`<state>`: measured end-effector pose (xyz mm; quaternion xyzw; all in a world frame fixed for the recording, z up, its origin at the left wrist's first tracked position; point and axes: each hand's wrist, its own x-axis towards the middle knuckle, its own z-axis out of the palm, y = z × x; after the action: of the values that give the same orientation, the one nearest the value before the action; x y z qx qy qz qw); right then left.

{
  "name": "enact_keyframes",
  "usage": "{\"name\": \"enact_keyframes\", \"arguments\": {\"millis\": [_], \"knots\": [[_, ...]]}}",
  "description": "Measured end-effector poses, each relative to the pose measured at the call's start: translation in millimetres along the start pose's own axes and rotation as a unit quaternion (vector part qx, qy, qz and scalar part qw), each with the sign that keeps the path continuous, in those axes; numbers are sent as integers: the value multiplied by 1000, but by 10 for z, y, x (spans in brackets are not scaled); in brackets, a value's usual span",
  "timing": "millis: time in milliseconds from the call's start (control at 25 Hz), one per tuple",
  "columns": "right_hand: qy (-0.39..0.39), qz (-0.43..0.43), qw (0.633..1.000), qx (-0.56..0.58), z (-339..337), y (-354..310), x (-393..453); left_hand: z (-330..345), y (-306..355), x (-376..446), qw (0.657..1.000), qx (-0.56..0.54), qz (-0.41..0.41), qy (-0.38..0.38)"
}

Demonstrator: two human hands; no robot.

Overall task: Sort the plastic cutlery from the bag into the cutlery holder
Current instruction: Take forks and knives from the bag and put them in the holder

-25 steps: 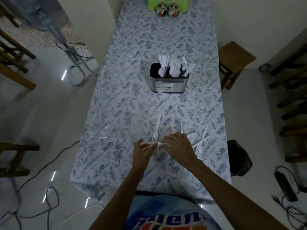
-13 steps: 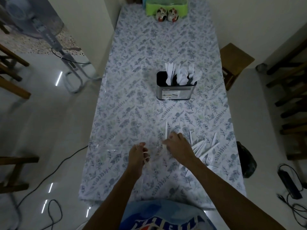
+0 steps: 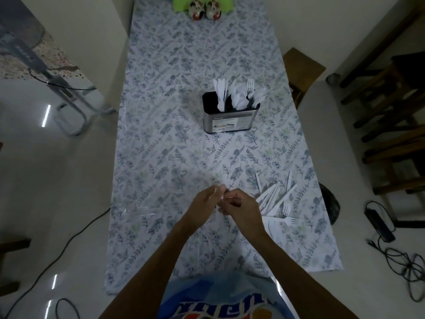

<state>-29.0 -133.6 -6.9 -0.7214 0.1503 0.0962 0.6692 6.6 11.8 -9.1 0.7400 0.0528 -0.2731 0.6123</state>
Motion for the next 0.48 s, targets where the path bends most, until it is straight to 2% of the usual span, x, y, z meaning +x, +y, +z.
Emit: {"name": "enact_keyframes", "arguments": {"millis": [80,120,200,280,360,480], "knots": [[-48,-93,989,-106,-40,10,-17,45,-93,-34,999,-37,-12,30],[-67,-151,968,-191,-99,17,25,55,-146,-37,994,-75,-40,63],[-49,-221,904,-364,-367,83,242,36,-258,-51,965,-203,-108,124],[-13,-217,830,-514,-734,171,462,-15,-323,-69,940,-263,-151,158],[-49,-167,762,-624,-996,281,570,-30,-324,-75,944,-241,-158,160],[-86,-158,732,-657,-1060,356,577,-32,-254,-44,943,-255,-154,147]]}}
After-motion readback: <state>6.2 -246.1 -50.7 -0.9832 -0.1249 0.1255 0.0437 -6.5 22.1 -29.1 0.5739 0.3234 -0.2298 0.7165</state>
